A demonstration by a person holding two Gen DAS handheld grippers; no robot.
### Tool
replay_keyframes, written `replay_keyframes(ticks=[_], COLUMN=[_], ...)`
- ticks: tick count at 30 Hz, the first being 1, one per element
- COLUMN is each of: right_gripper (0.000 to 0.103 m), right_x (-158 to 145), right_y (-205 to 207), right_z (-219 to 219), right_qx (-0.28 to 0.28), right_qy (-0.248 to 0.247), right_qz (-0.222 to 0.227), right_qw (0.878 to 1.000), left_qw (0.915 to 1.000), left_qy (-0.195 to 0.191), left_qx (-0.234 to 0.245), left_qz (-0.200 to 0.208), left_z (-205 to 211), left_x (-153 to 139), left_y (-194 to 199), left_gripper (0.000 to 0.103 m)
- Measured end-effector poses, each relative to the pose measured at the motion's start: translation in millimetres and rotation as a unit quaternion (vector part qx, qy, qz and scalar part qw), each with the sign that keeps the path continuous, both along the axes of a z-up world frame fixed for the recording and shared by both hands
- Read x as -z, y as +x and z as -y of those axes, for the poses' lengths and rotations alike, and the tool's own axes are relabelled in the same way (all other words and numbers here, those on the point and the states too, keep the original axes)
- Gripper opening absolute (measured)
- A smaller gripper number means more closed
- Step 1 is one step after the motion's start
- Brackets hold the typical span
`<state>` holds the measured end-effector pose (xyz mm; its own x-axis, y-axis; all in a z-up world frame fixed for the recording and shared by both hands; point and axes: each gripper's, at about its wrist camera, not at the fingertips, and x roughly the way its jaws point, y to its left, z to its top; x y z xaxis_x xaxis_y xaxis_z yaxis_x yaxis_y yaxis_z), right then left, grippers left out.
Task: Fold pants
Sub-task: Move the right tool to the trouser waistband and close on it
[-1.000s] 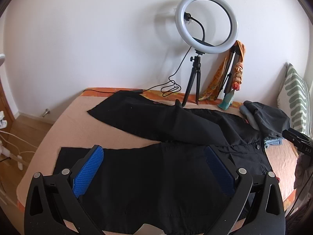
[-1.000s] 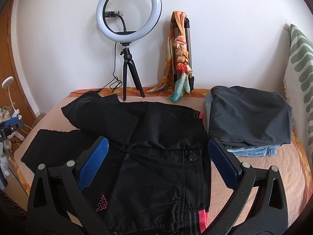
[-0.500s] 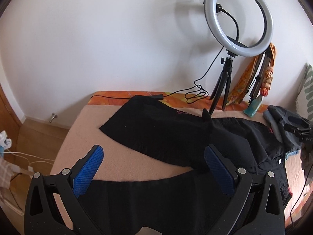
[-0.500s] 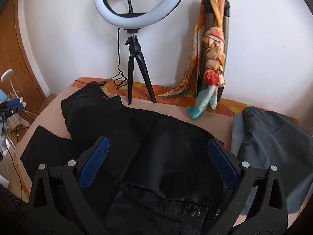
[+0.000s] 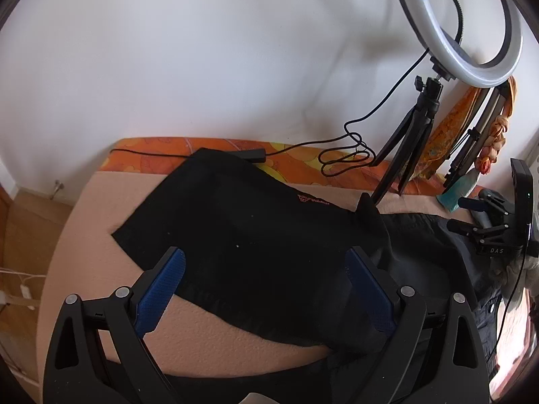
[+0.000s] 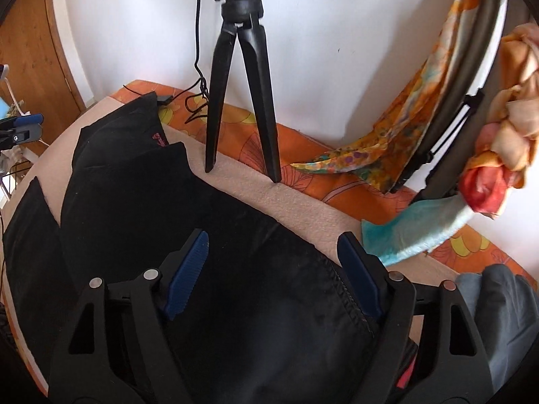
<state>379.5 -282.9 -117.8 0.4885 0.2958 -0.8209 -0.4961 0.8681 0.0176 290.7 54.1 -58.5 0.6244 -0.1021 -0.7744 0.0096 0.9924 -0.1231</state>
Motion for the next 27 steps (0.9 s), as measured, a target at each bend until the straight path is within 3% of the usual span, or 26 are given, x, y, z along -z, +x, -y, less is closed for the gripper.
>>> replay_keyframes(ticks=[8,18,23,25,27], right_gripper=[0.081,0.077,0.036,0.013,0.011], right_x=[39,48,46,44,45], right_y=[36,36,22,13,5], right_z=[-17,-15,-19,-23,-35], right_qx=[-0.022,-0.036,-0.042,-0.053,-0.048], right_qy=[-0.013,-0.020,-0.015,-0.018,-0.037], right_qz=[-0.048,-0.055,-0.047,-0.045,-0.030], right_qw=[0.998,0.998,0.998,0.997,0.998], left_qw=[0.9996,0.9979,0.9967,0.9961,0.9953], left_qy=[0.019,-0.036,-0.054,-0.061,-0.070], left_qx=[0.007,-0.025,-0.032,-0.033,-0.038], left_qz=[-0.018,-0.048,-0.052,-0.054,-0.056], left_z=[15,5,4,4,3], left_x=[29,52,60,63,66], left_y=[24,44,47,47,47], left_gripper=[0.094,0.094,0.094,0.094,0.094])
